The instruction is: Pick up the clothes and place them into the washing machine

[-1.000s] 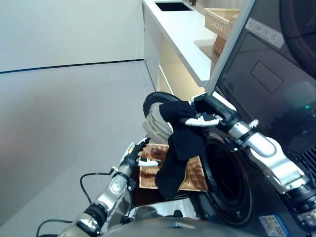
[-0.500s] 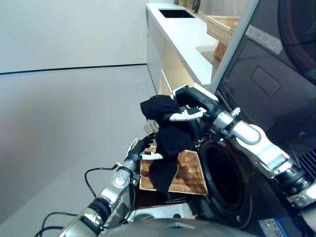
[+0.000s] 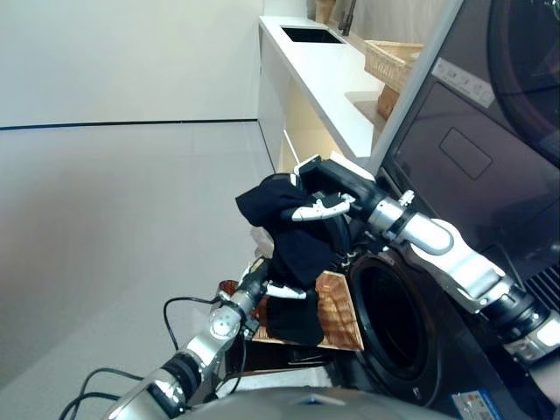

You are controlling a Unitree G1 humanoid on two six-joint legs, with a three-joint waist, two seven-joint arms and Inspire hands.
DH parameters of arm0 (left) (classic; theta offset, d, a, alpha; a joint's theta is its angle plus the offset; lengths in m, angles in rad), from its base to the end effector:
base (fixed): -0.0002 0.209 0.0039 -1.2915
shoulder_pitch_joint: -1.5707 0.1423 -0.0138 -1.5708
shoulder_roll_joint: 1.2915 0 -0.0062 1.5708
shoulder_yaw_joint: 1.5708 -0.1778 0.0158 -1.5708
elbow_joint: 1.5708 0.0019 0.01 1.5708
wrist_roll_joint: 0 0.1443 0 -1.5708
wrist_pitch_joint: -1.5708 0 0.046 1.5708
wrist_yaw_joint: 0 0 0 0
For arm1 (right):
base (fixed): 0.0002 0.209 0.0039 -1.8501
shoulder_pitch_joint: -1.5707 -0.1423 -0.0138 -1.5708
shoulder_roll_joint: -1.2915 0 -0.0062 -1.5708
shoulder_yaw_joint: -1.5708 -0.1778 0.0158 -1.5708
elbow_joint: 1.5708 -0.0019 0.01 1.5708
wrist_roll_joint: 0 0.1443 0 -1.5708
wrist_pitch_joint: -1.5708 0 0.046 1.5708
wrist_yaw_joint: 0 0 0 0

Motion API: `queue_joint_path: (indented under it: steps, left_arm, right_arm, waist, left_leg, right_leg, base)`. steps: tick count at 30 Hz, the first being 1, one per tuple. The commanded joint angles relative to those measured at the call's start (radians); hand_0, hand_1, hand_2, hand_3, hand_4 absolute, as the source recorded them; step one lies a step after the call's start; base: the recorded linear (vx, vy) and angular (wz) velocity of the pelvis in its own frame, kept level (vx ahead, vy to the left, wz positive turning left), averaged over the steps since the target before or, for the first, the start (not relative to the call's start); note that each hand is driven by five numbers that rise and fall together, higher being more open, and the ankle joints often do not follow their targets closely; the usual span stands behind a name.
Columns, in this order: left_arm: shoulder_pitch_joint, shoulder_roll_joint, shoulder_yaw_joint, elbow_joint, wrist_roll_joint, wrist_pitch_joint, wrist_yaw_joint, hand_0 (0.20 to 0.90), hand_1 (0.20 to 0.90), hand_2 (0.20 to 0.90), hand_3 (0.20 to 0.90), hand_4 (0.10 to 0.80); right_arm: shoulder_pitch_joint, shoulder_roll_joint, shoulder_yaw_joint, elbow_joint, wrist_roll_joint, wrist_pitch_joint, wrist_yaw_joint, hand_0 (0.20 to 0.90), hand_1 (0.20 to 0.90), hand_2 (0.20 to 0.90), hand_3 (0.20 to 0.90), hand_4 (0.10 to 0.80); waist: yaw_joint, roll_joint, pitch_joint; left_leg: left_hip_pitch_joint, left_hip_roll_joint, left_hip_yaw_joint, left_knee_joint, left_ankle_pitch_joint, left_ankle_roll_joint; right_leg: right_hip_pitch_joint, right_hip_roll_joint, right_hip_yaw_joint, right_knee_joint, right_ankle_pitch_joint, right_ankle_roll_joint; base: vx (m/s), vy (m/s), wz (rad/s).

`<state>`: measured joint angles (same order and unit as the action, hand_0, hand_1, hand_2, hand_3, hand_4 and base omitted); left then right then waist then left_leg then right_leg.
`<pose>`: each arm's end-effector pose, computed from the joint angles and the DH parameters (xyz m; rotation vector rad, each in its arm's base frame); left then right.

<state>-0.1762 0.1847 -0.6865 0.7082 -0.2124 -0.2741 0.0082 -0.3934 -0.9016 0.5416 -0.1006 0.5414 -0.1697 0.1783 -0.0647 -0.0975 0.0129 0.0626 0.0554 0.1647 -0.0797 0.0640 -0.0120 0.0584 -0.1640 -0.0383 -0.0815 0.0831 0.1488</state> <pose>0.1819 0.0976 -0.0498 0.2008 0.3596 -0.5484 0.2457 -0.1861 0.1409 -0.4047 -0.2317 0.7187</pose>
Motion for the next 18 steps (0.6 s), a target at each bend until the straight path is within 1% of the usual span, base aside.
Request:
queue_joint_path:
  steps: [1,2,11,13,18]
  left_arm:
    - [-0.142,-0.095,-0.05,-0.033,-0.044,-0.066,-0.009,0.9,0.9,0.9,0.9,0.8]
    - [-0.145,-0.108,-0.054,-0.024,-0.061,-0.062,-0.013,0.9,0.9,0.9,0.9,0.8]
    - [-0.178,-0.159,-0.084,-0.005,-0.118,-0.049,-0.017,0.9,0.9,0.9,0.9,0.8]
    - [-0.184,-0.161,-0.09,-0.008,-0.122,-0.048,-0.022,0.2,0.2,0.2,0.2,0.3]
    - [-0.188,-0.149,-0.084,-0.01,-0.125,-0.046,-0.026,0.2,0.2,0.2,0.2,0.3]
  right_arm:
    - [-0.199,-0.009,-0.023,-0.017,0.102,-0.081,-0.036,0.2,0.2,0.2,0.2,0.3]
    - [-0.211,-0.005,-0.019,-0.022,0.105,-0.082,-0.04,0.2,0.2,0.2,0.2,0.3]
    - [-0.248,0.008,0.004,-0.016,0.106,-0.082,-0.053,0.2,0.2,0.2,0.2,0.3]
    - [-0.248,0.009,0.006,-0.015,0.107,-0.08,-0.051,0.2,0.2,0.2,0.2,0.3]
    - [-0.238,0.007,0.004,-0.006,0.108,-0.079,-0.049,0.2,0.2,0.2,0.2,0.3]
  waist:
    - [0.054,-0.018,-0.106]
    - [0.053,-0.02,-0.106]
    - [0.047,-0.024,-0.104]
    - [0.046,-0.024,-0.105]
    - [0.045,-0.022,-0.108]
  left_leg:
    - [-0.042,0.054,-0.057,0.037,0.018,-0.079]
    - [-0.042,0.054,-0.058,0.038,0.018,-0.08]
    - [-0.044,0.055,-0.059,0.04,0.017,-0.078]
    - [-0.044,0.055,-0.059,0.039,0.018,-0.078]
    - [-0.043,0.054,-0.057,0.038,0.016,-0.076]
  right_leg:
    - [-0.043,-0.013,-0.007,0.092,-0.004,0.021]
    - [-0.044,-0.012,-0.007,0.093,-0.003,0.02]
    - [-0.047,-0.011,0.0,0.096,-0.003,0.019]
    - [-0.048,-0.01,0.001,0.097,-0.004,0.018]
    - [-0.049,-0.008,0.003,0.097,-0.005,0.018]
  base:
    - [0.0,0.0,0.0]
    - [0.0,0.0,0.0]
    - [0.0,0.0,0.0]
    - [0.0,0.0,0.0]
    - [0.0,0.0,0.0]
